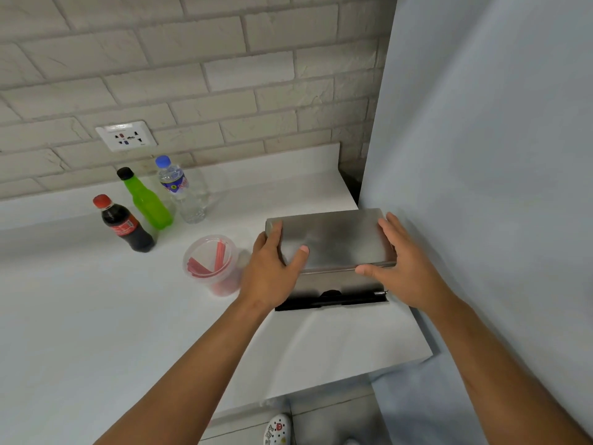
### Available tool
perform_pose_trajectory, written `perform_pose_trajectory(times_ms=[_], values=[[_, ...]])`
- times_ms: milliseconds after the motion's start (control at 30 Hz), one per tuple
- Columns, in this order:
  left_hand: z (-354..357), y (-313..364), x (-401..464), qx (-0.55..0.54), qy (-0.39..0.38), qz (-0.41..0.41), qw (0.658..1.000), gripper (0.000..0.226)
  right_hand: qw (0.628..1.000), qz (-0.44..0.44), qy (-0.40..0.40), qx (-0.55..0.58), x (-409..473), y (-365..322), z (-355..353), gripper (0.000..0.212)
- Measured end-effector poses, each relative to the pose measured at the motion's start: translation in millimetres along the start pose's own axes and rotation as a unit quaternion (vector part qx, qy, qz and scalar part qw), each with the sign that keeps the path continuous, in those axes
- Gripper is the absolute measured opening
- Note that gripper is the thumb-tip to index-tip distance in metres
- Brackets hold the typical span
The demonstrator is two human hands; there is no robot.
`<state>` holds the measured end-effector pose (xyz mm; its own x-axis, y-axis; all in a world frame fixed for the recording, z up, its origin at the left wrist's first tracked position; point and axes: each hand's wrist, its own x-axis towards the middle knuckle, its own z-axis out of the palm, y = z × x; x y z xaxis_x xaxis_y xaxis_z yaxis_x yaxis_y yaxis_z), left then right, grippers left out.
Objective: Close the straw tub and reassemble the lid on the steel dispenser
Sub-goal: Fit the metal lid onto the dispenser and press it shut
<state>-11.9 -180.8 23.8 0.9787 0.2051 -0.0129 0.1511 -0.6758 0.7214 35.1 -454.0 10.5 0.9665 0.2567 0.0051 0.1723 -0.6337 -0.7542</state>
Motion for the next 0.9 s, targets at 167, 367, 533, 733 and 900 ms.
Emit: perform_pose_trajectory(times_ms=[167,367,533,733,900], values=[[-3,-11,-31,-0.037,-0.012,0.011,0.999,0.097,1.0,0.002,0.009,0.019,-24,-2,6,0.109],[-2,-27,-55,0.016,-0.018,0.091,0.996,0.082,0.996,-0.07,0.038,-0.044,-48,-10,22,0.086],[-3,-30,-52,0.07,-0.008,0.127,0.989,0.068,0.988,-0.115,0.056,-0.082,-40,-9,23,0.075],[-1,-35,-33,0.045,0.005,0.146,0.988,0.064,0.989,-0.118,0.056,-0.064,-20,-6,26,0.072],[-2,-38,-9,0.029,0.013,0.136,0.99,0.066,0.988,-0.127,0.058,-0.06,8,-6,27,0.071]])
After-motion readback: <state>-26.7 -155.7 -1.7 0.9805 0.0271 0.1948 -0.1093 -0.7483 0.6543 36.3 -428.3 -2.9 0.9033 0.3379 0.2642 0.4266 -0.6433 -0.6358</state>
